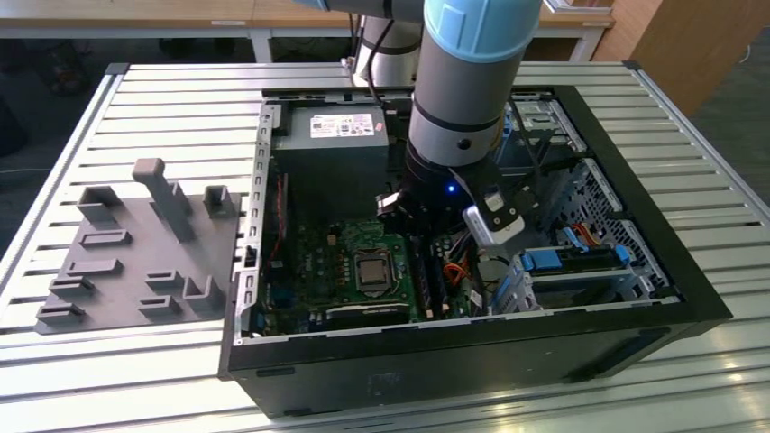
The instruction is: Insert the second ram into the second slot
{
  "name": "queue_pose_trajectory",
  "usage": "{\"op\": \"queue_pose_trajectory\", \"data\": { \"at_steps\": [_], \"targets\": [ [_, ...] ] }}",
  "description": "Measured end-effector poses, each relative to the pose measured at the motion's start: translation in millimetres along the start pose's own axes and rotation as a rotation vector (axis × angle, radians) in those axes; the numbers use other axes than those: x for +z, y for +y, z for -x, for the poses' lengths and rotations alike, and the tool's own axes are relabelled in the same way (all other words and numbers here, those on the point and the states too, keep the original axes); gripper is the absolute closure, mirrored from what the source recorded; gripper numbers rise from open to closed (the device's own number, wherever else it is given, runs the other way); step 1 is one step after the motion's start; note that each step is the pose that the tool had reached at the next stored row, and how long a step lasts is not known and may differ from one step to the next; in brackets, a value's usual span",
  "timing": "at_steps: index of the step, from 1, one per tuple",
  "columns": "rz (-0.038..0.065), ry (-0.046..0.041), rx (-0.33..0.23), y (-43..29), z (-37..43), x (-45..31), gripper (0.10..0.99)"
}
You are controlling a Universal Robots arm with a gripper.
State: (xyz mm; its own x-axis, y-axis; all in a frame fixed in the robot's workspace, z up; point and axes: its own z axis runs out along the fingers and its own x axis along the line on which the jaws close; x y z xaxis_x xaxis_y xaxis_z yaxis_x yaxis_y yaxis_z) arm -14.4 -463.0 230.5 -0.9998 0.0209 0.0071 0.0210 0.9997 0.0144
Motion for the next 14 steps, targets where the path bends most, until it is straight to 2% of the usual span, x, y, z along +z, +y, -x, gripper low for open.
{"op": "queue_pose_trajectory", "data": {
  "at_steps": [14],
  "targets": [
    [0.0, 0.0, 0.0, -0.1, 0.1, 4.3, 0.98]
  ]
}}
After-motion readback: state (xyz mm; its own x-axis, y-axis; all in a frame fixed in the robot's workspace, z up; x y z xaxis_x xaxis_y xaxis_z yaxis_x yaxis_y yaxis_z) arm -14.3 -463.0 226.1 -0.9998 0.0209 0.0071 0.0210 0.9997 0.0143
